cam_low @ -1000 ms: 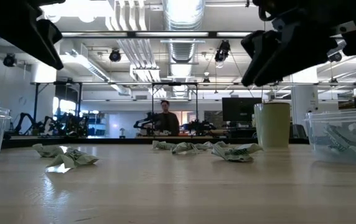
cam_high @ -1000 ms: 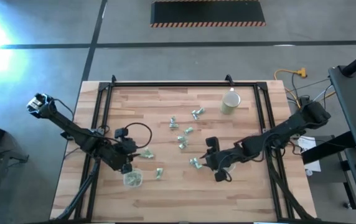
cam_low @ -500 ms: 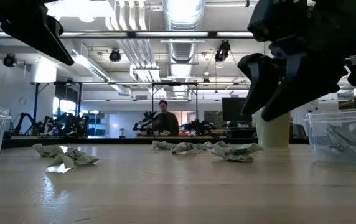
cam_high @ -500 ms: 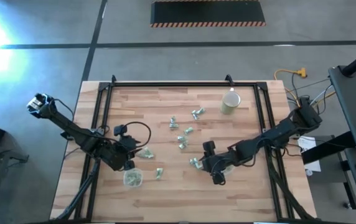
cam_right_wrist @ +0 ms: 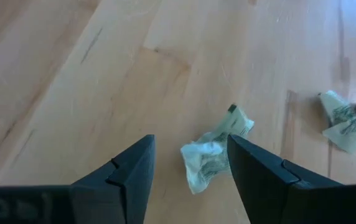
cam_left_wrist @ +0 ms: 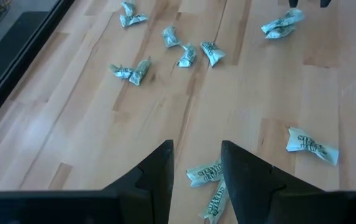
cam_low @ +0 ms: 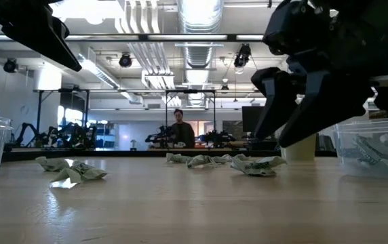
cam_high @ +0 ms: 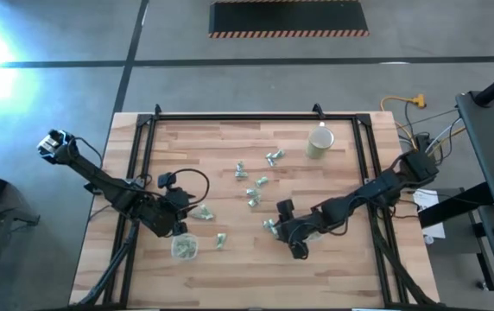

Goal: Pick and place Stevia / Truvia into bins
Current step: Put the stevia packet into the right transparent container

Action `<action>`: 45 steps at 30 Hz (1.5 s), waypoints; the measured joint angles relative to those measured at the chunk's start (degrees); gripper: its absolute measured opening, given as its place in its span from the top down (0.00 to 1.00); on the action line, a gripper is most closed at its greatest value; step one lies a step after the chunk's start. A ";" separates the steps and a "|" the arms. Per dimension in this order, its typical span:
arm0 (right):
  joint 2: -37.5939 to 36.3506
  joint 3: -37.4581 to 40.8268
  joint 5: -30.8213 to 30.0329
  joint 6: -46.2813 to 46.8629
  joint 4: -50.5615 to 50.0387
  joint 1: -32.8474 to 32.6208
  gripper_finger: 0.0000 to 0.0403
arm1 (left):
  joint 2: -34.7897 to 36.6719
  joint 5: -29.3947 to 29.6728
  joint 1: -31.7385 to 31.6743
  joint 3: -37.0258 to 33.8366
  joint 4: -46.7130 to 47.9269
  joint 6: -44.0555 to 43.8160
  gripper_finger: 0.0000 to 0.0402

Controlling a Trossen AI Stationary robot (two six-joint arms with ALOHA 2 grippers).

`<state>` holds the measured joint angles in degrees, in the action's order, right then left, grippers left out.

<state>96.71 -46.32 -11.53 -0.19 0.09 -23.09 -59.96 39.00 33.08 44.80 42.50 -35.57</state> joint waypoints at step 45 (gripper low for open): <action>3.10 -1.19 -6.92 -1.90 -3.04 0.11 0.98 | 0.00 -0.04 0.00 -0.04 -0.07 -0.07 0.71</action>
<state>99.80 -47.51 -18.45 -2.09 -2.95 -22.98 -59.96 38.96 33.08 44.75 42.44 -35.64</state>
